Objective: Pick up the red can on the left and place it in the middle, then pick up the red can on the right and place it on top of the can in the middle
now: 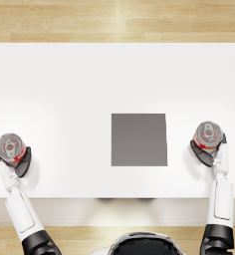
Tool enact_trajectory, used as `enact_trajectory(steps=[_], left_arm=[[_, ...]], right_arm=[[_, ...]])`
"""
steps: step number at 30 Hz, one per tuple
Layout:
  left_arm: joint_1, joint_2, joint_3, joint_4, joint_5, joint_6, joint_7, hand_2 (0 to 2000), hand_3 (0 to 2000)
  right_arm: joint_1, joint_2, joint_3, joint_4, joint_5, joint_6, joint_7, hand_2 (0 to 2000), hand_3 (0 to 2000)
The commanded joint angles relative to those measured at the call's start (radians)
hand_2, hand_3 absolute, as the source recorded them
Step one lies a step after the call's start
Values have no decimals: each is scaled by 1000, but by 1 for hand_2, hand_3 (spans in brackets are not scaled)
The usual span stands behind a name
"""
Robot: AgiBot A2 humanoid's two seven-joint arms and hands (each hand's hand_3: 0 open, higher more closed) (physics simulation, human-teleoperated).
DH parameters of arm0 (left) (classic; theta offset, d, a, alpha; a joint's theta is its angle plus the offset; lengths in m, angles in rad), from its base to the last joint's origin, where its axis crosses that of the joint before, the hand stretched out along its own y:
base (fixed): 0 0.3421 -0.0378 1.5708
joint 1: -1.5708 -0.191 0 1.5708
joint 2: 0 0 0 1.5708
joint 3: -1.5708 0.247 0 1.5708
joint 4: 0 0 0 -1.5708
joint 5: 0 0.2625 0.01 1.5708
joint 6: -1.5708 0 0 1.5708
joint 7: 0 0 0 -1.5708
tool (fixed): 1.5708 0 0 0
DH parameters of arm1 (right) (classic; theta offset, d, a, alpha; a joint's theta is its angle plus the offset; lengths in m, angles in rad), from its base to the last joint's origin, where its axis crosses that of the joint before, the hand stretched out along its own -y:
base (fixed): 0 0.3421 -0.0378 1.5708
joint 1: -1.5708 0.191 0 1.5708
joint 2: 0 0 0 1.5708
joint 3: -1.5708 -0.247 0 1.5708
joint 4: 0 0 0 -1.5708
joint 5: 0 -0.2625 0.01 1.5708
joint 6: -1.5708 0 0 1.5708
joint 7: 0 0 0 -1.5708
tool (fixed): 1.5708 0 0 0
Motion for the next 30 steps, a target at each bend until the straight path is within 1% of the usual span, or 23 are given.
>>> enact_trajectory(steps=[1,3,6,7,9,13,17,21,29,30], left_arm=[[13,-4,1,-23,0,3,-1,2000,1520],[-4,5,14,-89,0,9,-4,2000,1520],[-36,21,100,-253,0,8,-3,2000,1520],[-42,23,145,-307,0,6,-3,2000,1520],[-45,26,229,-373,0,5,-3,2000,1520],[-6,32,425,-426,0,-1,-3,2000,1520],[69,62,563,-413,1,-7,-3,2000,1520],[154,112,679,-328,1,-9,-3,2000,1520],[265,192,865,-136,1,-17,-4,2000,1520],[274,201,883,-117,1,-17,-37,2000,1520]], right_arm=[[16,-1,-19,31,0,-3,3,2000,1520],[15,-4,-19,57,0,12,5,2000,1520],[7,-8,-10,187,0,36,6,2000,1520],[4,-9,1,243,0,39,6,2000,1520],[10,-11,23,283,0,48,7,2000,1520],[26,-16,62,395,0,68,5,2000,1520],[49,-22,102,474,0,80,5,2000,1520],[64,-32,136,477,0,101,9,2000,1520],[86,-49,163,529,0,109,10,2000,1520],[85,-50,162,529,0,109,10,2000,1520]])
